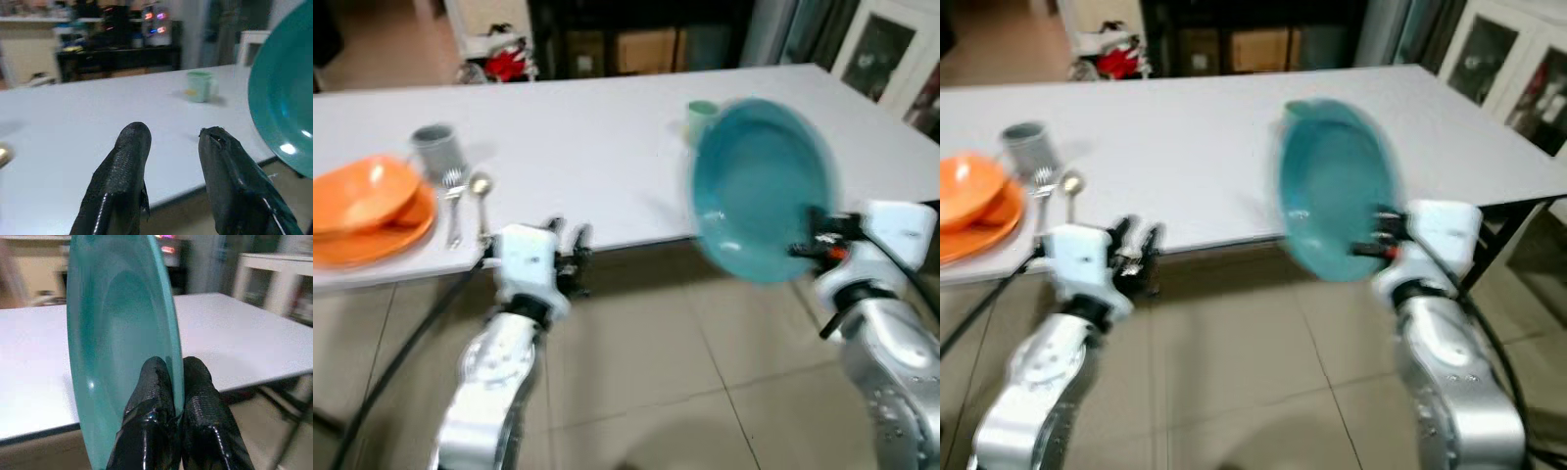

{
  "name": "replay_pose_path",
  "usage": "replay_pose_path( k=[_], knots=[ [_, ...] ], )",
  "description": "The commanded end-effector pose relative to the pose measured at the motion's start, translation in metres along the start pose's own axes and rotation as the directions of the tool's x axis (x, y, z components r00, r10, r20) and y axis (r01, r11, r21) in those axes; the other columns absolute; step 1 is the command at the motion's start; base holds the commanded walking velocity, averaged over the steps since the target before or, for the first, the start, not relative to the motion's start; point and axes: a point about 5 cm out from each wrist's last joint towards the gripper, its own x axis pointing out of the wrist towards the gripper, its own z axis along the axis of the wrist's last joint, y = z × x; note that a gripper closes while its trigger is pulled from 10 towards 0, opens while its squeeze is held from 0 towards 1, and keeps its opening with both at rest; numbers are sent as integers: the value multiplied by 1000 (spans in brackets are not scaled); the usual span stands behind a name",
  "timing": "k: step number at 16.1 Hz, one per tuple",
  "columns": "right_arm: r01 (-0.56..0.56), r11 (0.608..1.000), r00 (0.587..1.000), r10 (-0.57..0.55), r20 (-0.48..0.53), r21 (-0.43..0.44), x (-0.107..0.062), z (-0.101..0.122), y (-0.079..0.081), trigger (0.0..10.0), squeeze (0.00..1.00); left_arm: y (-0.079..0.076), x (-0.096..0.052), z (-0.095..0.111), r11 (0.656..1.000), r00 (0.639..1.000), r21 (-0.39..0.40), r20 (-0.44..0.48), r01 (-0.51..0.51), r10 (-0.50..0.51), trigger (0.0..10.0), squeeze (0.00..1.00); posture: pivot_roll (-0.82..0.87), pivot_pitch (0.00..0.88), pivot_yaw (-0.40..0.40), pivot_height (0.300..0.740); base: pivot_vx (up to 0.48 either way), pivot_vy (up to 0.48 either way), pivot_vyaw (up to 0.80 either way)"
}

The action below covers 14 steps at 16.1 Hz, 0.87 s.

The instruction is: Setting the table

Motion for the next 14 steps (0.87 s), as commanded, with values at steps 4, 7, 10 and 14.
replay_pose_path(
  k=[4, 7, 10, 14],
  knots=[
    [-80, 996, 996, 79, 33, 38, -1, 7, 14, 10000, 0, 10, -4, 0, 999, 1000, 21, -8, -30, 30, 10000, 0, -69, 0, -6, 740, 407, 0, -492],
    [-113, 984, 994, 114, 6, 137, 1, 3, 17, 10000, 0, 13, -7, -2, 999, 999, 28, -19, -31, 31, 10000, 0, -62, 0, 6, 740, 407, 0, 0],
    [-248, 946, 967, 255, -11, 207, 9, 5, 27, 10000, 0, 21, -9, -1, 997, 998, 50, -18, -52, 53, 10000, 0, -37, 0, -8, 740, 409, 0, 0],
    [-353, 894, 926, 376, -33, 278, 14, 4, 32, 10000, 0, 22, -18, -1, 996, 997, 65, -31, -64, 66, 10000, 0, -12, 0, -21, 740, 412, 0, 0]
  ],
)
